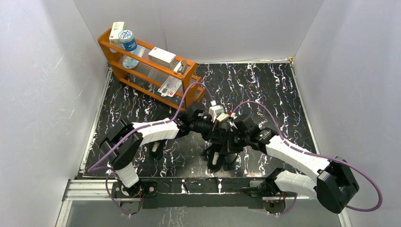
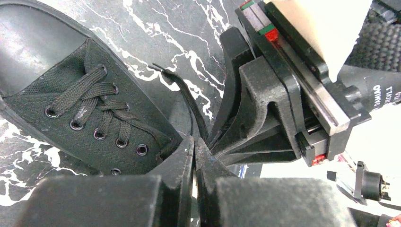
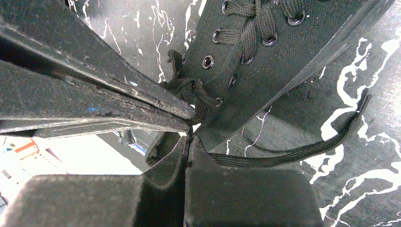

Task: Tie the shoes
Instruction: Cross the shoelace with the shoelace.

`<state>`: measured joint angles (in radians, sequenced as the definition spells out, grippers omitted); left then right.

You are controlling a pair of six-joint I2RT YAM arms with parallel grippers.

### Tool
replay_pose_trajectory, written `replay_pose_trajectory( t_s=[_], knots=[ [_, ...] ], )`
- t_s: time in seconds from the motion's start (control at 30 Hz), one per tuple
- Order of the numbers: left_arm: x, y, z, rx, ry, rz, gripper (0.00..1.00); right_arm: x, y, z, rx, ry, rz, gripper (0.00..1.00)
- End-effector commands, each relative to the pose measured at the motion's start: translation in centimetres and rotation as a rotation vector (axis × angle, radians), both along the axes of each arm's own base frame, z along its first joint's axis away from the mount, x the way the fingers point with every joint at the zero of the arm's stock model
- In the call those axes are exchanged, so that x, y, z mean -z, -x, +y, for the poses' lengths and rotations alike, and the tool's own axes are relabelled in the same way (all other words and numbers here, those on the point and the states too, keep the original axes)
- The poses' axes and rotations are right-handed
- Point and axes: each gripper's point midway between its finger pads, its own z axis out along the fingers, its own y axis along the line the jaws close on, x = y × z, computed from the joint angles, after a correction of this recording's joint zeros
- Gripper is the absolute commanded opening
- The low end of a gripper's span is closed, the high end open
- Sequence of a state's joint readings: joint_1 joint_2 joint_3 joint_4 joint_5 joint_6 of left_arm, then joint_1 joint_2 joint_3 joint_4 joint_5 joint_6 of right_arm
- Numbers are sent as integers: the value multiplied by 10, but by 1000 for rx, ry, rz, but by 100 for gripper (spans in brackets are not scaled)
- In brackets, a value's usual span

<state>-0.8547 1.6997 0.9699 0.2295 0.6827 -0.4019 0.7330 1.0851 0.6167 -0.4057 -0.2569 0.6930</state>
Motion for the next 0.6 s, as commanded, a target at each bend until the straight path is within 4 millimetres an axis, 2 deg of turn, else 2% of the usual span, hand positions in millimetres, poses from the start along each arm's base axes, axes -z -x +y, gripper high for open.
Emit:
replay_pose_trajectory(
  t_s=[0.0, 0.2, 0.3, 0.4, 0.57],
  knots=[
    [-22, 7, 0, 17, 60, 3, 0, -13, -7, 8, 10, -63, -39, 4],
    [-27, 5, 0, 4, 83, 16, 0, -16, -11, 9, 29, -70, -47, 4],
    [-27, 4, 1, 1, 82, 15, 0, -20, -17, 5, 66, -51, -68, 4],
    [-36, -2, 7, -23, 106, -17, 0, -21, -24, -3, 130, -13, -85, 2],
    [-39, -3, 12, -12, 119, -8, 0, -25, -29, 3, 173, -87, -108, 0]
  ],
)
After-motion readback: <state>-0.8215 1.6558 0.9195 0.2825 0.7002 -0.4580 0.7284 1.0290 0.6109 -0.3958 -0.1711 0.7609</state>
